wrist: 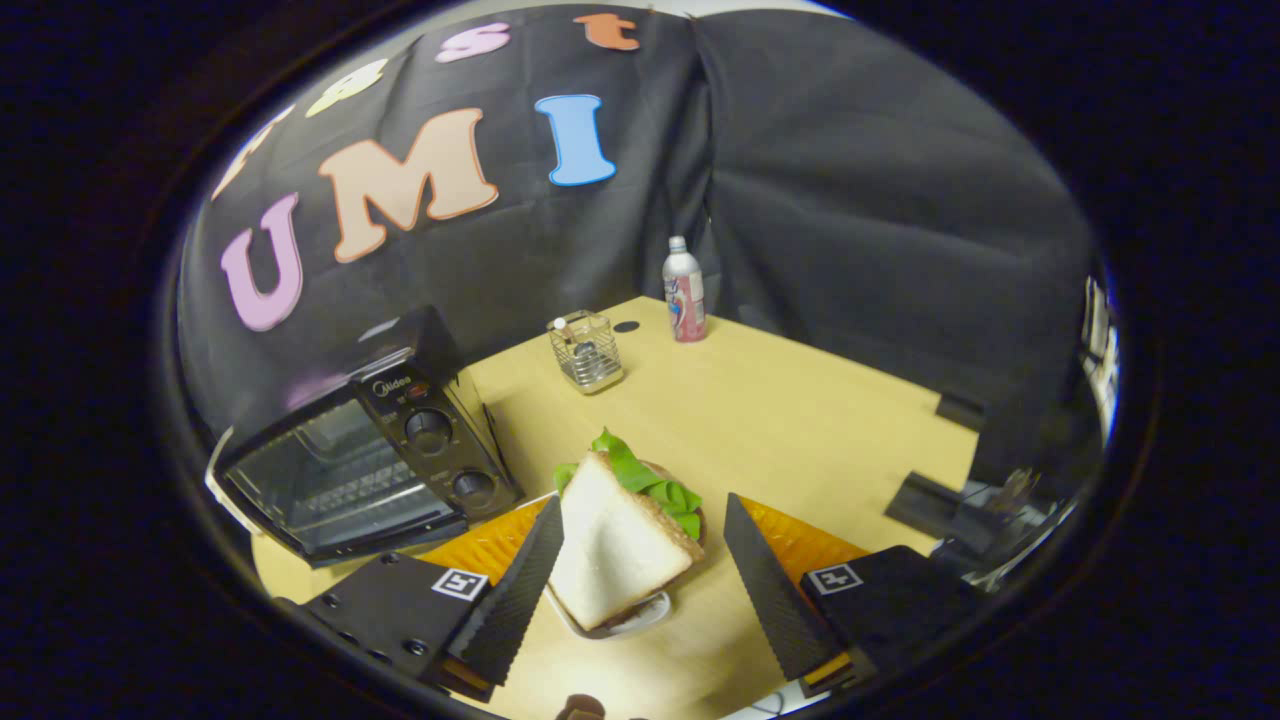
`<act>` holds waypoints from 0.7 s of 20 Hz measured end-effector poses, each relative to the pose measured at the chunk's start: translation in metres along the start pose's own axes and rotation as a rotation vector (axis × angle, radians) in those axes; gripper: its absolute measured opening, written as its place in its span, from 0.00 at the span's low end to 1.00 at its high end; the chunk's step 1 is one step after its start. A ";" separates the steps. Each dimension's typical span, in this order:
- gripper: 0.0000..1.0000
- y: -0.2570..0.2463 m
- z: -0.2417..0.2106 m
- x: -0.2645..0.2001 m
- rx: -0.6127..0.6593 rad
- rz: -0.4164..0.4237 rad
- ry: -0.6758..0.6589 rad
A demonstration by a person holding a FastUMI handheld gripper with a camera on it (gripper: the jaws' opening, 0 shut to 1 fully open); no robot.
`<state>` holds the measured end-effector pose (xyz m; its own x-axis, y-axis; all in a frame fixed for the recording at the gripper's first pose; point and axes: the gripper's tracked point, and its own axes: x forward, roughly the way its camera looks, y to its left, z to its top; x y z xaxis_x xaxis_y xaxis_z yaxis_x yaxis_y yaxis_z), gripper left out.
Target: Open the toaster oven, put the food inside, and close the toaster oven door.
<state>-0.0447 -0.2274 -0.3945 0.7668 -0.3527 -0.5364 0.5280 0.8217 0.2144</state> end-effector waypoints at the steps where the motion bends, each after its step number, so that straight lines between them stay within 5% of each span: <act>1: 0.99 -0.008 -0.005 0.006 0.022 -0.002 0.009; 6: 0.99 -0.010 -0.031 0.026 0.068 0.077 0.080; 14: 0.83 0.019 -0.046 0.050 0.054 0.180 0.144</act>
<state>-0.0132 -0.2088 -0.4542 0.7923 -0.1323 -0.5956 0.4094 0.8390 0.3584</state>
